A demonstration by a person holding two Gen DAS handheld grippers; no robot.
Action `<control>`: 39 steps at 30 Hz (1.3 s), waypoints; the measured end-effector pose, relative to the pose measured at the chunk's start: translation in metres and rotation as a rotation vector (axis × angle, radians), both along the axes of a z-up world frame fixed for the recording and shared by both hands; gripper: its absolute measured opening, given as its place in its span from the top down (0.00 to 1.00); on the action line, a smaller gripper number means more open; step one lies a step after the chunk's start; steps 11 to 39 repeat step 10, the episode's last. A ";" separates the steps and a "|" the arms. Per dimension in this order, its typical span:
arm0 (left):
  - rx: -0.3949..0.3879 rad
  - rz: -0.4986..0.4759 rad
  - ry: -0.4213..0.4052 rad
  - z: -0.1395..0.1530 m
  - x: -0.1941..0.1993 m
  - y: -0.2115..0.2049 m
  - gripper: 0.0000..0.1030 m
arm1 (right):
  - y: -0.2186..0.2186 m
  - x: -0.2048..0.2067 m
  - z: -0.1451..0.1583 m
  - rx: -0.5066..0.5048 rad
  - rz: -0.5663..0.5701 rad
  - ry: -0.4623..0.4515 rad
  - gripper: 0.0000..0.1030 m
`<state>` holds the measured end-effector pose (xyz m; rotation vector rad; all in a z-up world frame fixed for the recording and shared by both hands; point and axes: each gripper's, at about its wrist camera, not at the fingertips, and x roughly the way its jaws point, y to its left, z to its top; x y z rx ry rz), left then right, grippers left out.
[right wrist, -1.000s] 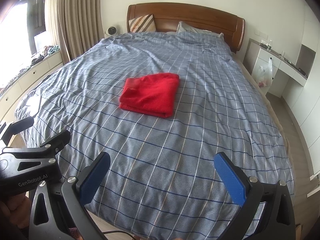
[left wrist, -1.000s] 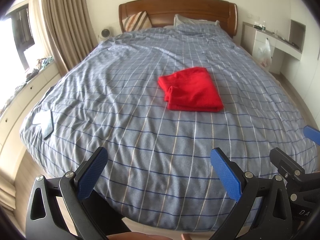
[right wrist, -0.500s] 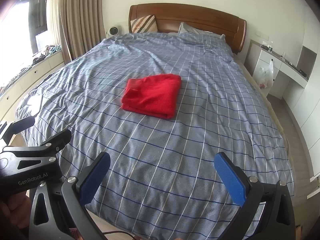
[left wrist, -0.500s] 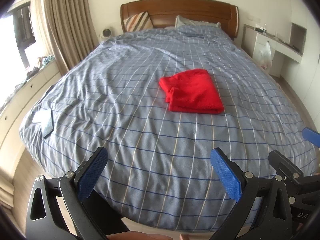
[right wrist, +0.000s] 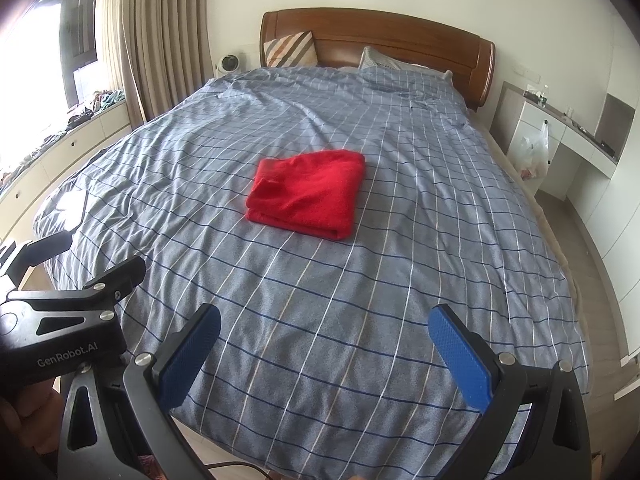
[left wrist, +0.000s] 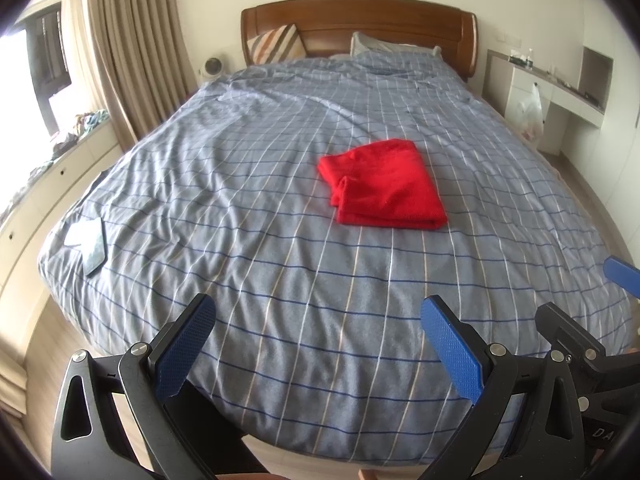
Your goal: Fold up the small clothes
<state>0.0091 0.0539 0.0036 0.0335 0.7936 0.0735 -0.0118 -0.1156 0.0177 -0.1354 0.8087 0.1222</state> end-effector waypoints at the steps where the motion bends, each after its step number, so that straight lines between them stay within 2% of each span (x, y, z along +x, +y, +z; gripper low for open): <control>1: 0.000 -0.001 -0.002 0.000 0.000 0.000 0.00 | 0.000 0.000 0.000 0.001 -0.001 0.001 0.01; 10: 0.028 -0.001 -0.018 -0.001 -0.001 -0.008 0.00 | -0.001 0.002 0.001 0.008 0.000 0.000 0.01; 39: 0.028 -0.001 -0.018 -0.001 -0.001 -0.008 0.00 | -0.001 0.002 0.001 0.008 0.000 0.000 0.01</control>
